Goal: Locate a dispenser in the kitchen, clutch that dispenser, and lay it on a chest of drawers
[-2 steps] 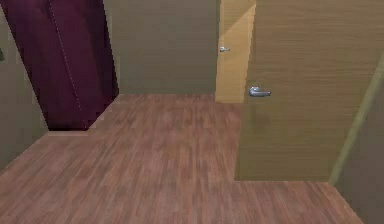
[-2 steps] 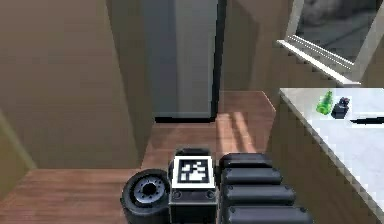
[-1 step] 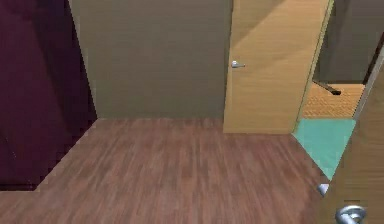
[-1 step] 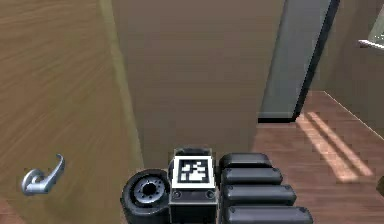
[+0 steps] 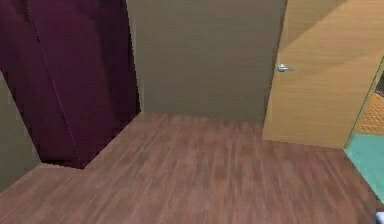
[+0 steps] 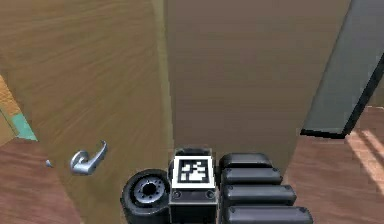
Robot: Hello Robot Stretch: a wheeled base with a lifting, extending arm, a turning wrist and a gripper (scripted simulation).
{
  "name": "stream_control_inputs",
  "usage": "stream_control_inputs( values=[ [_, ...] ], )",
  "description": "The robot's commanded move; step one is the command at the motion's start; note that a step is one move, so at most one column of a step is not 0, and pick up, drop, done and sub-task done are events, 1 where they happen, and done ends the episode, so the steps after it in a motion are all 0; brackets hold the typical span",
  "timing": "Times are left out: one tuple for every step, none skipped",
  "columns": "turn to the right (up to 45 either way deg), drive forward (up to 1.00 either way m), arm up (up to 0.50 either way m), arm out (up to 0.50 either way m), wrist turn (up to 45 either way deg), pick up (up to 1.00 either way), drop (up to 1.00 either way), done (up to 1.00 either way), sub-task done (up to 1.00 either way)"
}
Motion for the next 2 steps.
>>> stream_control_inputs(
  values=[
    [0.0, 0.2, 0.0, 0.0, 0.0, 0.0, 0.0, 0.0, 0.0],
    [9.0, 0.0, 0.0, 0.0, 0.0, 0.0, 0.0, 0.0, 0.0]
  ],
)
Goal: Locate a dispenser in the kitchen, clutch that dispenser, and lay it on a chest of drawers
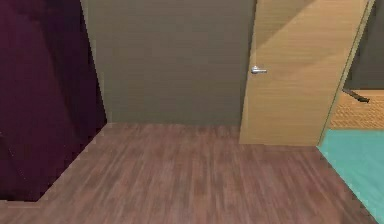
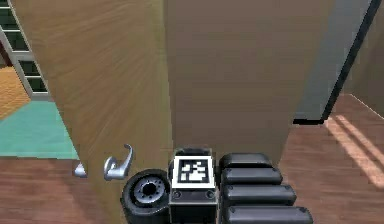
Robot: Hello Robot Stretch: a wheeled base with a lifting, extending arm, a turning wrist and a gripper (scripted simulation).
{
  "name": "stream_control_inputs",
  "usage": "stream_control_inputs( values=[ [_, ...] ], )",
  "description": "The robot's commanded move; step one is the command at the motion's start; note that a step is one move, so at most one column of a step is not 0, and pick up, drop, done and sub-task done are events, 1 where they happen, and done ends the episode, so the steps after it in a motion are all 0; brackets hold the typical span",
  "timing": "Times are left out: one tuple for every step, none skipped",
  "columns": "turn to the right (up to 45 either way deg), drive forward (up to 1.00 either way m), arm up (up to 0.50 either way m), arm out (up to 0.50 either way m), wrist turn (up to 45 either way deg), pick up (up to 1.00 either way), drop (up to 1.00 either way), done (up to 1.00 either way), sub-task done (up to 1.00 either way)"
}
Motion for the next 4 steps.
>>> stream_control_inputs(
  values=[
    [3.0, 0.0, 0.0, 0.0, 0.0, 0.0, 0.0, 0.0, 0.0],
    [0.0, 0.5, 0.0, 0.0, 0.0, 0.0, 0.0, 0.0, 0.0],
    [39.0, 0.0, 0.0, 0.0, 0.0, 0.0, 0.0, 0.0, 0.0],
    [0.0, 0.35, 0.0, 0.0, 0.0, 0.0, 0.0, 0.0, 0.0]
  ],
)
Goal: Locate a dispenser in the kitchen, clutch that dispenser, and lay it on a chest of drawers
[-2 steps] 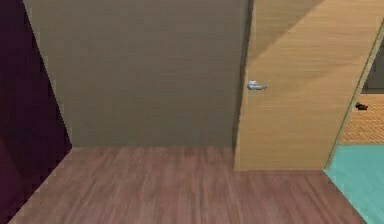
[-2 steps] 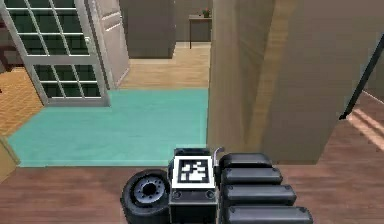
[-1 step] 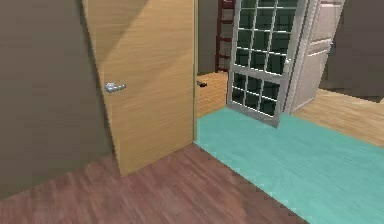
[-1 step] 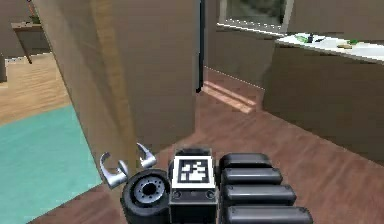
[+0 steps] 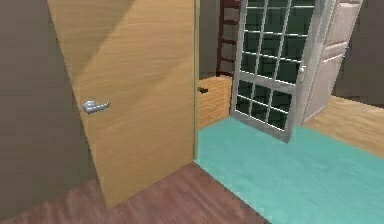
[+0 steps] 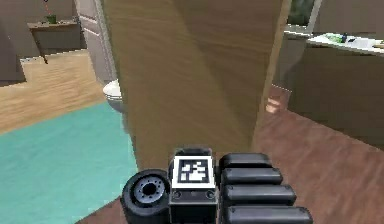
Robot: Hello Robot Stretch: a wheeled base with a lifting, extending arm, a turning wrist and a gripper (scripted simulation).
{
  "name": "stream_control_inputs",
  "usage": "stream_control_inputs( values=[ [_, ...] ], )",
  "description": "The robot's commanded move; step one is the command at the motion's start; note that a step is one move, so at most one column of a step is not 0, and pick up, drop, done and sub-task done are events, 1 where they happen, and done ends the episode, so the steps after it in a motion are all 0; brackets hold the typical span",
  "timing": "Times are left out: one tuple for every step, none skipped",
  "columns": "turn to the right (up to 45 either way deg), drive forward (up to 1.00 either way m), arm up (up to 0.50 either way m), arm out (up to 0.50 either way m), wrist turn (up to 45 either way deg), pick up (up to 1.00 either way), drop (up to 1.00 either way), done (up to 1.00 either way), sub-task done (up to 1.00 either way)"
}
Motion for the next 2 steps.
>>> stream_control_inputs(
  values=[
    [18.0, 0.0, 0.0, 0.0, 0.0, 0.0, 0.0, 0.0, 0.0],
    [0.0, 1.0, 0.0, 0.0, 0.0, 0.0, 0.0, 0.0, 0.0]
  ],
)
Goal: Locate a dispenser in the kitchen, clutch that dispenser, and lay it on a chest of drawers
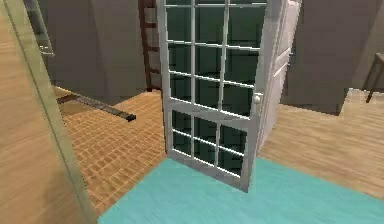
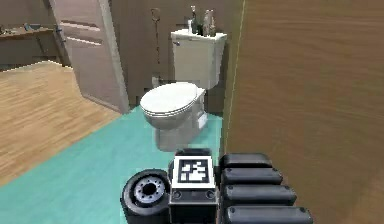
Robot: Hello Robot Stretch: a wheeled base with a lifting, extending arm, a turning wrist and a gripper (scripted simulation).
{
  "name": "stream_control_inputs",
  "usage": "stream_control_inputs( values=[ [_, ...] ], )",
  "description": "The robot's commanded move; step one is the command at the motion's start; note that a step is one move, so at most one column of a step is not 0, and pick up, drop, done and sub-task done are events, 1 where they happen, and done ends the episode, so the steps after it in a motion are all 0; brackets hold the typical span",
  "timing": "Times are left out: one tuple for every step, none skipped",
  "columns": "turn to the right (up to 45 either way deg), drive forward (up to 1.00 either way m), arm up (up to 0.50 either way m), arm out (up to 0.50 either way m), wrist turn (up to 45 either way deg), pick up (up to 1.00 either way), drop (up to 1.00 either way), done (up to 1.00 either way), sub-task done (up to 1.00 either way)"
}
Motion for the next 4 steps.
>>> stream_control_inputs(
  values=[
    [0.0, 0.55, 0.0, 0.0, 0.0, 0.0, 0.0, 0.0, 0.0],
    [27.0, 0.0, 0.0, 0.0, 0.0, 0.0, 0.0, 0.0, 0.0],
    [0.0, 0.05, 0.0, 0.0, 0.0, 0.0, 0.0, 0.0, 0.0],
    [-45.0, 0.0, 0.0, 0.0, 0.0, 0.0, 0.0, 0.0, 0.0]
  ],
)
